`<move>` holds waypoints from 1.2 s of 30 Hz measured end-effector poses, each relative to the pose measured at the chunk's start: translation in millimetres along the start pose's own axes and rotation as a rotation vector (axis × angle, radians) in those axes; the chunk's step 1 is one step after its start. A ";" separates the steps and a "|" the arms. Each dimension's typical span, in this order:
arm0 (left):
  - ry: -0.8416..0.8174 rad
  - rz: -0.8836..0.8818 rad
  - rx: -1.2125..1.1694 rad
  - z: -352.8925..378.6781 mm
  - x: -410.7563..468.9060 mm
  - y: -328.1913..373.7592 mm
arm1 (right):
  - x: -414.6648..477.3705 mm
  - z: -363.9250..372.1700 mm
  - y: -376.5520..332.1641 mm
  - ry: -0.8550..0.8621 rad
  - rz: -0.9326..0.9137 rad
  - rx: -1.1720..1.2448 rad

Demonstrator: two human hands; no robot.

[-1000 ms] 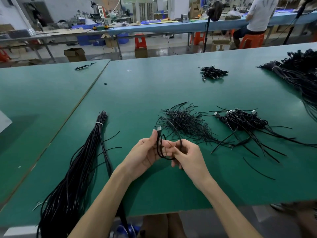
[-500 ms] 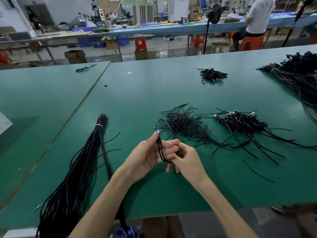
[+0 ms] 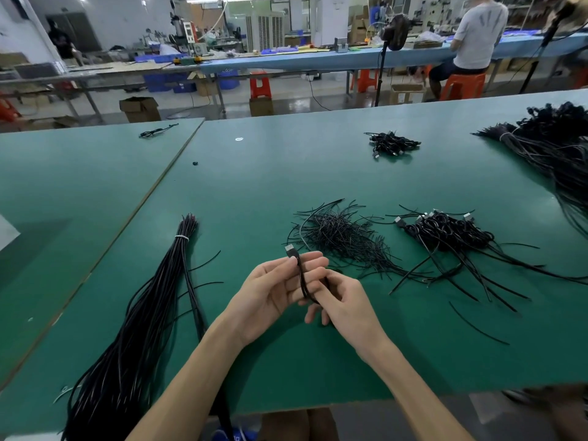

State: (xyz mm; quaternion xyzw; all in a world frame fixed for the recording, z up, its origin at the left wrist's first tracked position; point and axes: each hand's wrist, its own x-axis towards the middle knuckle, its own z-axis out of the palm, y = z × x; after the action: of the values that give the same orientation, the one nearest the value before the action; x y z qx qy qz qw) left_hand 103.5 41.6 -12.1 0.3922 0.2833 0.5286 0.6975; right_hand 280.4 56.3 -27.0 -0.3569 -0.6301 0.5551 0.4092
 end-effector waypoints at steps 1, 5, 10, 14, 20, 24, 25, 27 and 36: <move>0.034 0.008 0.006 -0.2 0.5 -0.1 | 0.1 0.4 -0.3 -0.010 -0.001 0.001; 0.189 0.058 -0.006 -1.1 3.0 -0.5 | 0.3 1.0 -2.5 -0.027 -0.025 -0.005; 0.340 0.091 -0.059 -3.2 8.5 -0.8 | 1.6 2.3 -3.2 -0.038 -0.018 0.024; 0.278 0.072 -0.063 -2.5 8.3 -4.1 | 3.3 2.2 -0.8 -0.028 -0.021 0.023; 0.170 0.052 -0.091 0.1 7.5 -4.8 | 2.9 1.9 0.3 -0.034 -0.010 -0.004; 0.121 0.008 -0.141 3.5 3.8 -1.1 | 2.1 4.2 -2.3 -0.044 -0.003 -0.026; 0.126 -0.003 -0.142 3.5 3.1 -0.5 | 1.7 4.9 -3.2 -0.050 -0.006 -0.030; 0.146 0.004 -0.155 2.4 2.6 -0.3 | 1.4 5.7 -3.5 -0.062 -0.011 -0.030; 0.130 0.079 -0.072 -3.7 4.5 -5.0 | 1.7 5.2 -0.5 -0.074 -0.013 -0.054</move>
State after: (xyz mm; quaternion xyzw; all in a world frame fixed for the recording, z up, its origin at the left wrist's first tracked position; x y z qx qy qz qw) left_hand 104.4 46.2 -18.3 0.3424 0.2930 0.5899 0.6701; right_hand 275.0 55.6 -26.5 -0.3429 -0.6620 0.5478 0.3796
